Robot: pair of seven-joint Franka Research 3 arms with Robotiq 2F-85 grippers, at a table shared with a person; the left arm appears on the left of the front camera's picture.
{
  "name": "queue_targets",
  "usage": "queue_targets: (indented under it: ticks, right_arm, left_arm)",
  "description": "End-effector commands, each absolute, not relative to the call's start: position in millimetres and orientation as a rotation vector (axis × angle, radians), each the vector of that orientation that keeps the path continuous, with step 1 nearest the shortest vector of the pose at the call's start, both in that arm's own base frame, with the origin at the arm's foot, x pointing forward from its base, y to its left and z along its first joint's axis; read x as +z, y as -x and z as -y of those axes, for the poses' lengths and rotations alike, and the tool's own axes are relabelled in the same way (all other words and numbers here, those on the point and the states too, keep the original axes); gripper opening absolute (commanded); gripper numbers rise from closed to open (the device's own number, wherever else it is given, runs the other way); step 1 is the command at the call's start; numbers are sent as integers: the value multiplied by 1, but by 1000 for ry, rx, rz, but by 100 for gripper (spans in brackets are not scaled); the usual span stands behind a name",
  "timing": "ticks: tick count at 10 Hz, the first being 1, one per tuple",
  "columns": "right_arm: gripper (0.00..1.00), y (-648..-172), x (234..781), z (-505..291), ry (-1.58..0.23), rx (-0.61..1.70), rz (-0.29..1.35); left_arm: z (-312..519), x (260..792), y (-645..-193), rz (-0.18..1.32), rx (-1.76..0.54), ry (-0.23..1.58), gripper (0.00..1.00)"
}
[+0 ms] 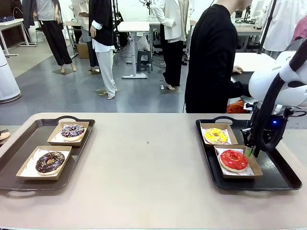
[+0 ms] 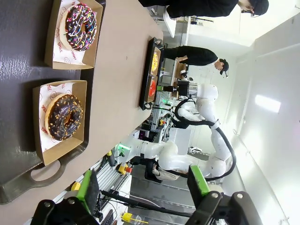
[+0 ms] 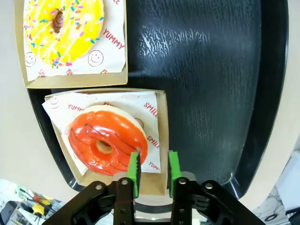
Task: Individually package the donuts and arrange them on the tray.
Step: Place the picked Paper togo box on the Handle tray.
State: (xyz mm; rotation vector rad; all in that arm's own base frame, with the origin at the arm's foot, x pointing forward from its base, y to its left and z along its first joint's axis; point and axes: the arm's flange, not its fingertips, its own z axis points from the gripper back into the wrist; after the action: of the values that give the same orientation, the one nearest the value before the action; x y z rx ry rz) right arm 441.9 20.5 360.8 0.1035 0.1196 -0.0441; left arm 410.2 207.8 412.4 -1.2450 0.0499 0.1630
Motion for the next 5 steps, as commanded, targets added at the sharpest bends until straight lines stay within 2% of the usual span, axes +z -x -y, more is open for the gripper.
queue_targets:
  ticks: [1,2,4,5]
  right_arm:
    - [100,-442,366,-21,-102,-36,-131]
    - [83,-441,368,-20,-104,-42,-130]
    - [100,-439,376,-20,-129,-56,-106]
    - [100,-435,384,-19,-151,-53,-79]
  left_arm:
    - [-209,414,-409,-44,165,1245,100]
    - [-209,414,-409,-44,165,1245,100]
    - [-209,414,-409,-44,165,1245,100]
    - [-209,414,-409,-44,165,1245,100]
